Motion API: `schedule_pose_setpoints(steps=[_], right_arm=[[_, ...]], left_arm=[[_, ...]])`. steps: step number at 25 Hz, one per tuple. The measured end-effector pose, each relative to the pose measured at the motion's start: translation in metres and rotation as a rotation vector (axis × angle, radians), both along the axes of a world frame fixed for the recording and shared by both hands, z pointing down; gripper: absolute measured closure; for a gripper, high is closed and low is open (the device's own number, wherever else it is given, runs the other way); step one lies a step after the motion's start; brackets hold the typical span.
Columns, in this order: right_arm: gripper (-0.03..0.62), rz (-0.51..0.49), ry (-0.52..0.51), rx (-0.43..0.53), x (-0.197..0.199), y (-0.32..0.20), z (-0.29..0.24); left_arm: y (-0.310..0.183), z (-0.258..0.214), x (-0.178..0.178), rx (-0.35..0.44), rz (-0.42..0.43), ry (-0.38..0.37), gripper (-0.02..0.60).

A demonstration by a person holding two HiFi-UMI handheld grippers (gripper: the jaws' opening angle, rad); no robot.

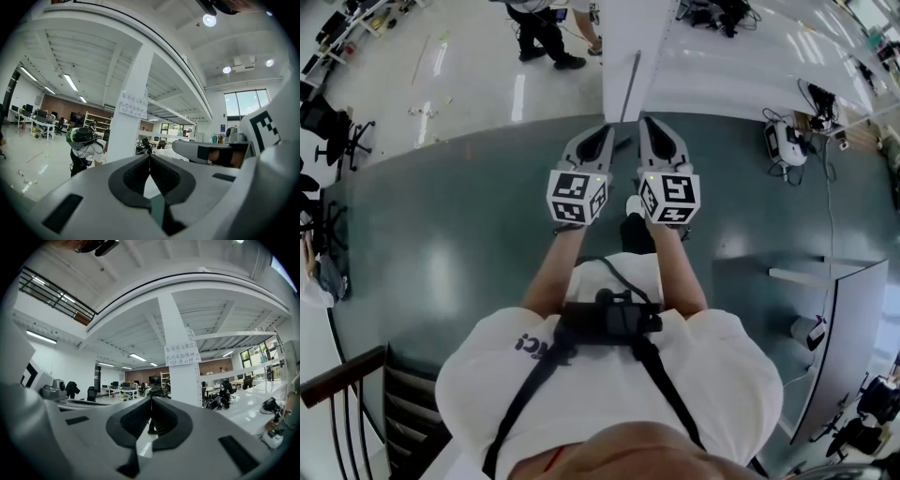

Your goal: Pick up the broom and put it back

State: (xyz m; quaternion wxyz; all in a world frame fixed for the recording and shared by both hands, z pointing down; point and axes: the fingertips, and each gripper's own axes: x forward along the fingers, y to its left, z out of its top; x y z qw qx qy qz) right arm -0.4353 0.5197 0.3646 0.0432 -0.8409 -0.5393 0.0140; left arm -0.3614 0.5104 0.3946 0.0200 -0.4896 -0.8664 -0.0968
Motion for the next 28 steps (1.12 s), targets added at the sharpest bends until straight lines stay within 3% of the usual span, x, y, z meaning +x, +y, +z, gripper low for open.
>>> schedule_pose_setpoints(steps=[9,14,18,28], right_arm=[[0.586,-0.05,-0.029,-0.021,-0.045,0.152,-0.011],[0.586,-0.108,-0.042,0.002,-0.063,0.212,0.003],[0.585,-0.119,-0.044,0.073,-0.076,0.244,0.029],[0.585,-0.055,-0.06,0.198,-0.09,0.313,0.125]], left_arm=[[0.142,-0.012,-0.038,-0.022,-0.078,-0.001,0.569],[0.203,-0.006,-0.065,-0.017,-0.099,-0.002,0.57],[0.23,0.023,-0.077,0.037,-0.128,0.029,0.57],[0.295,0.119,-0.063,0.192,-0.135,0.045,0.569]])
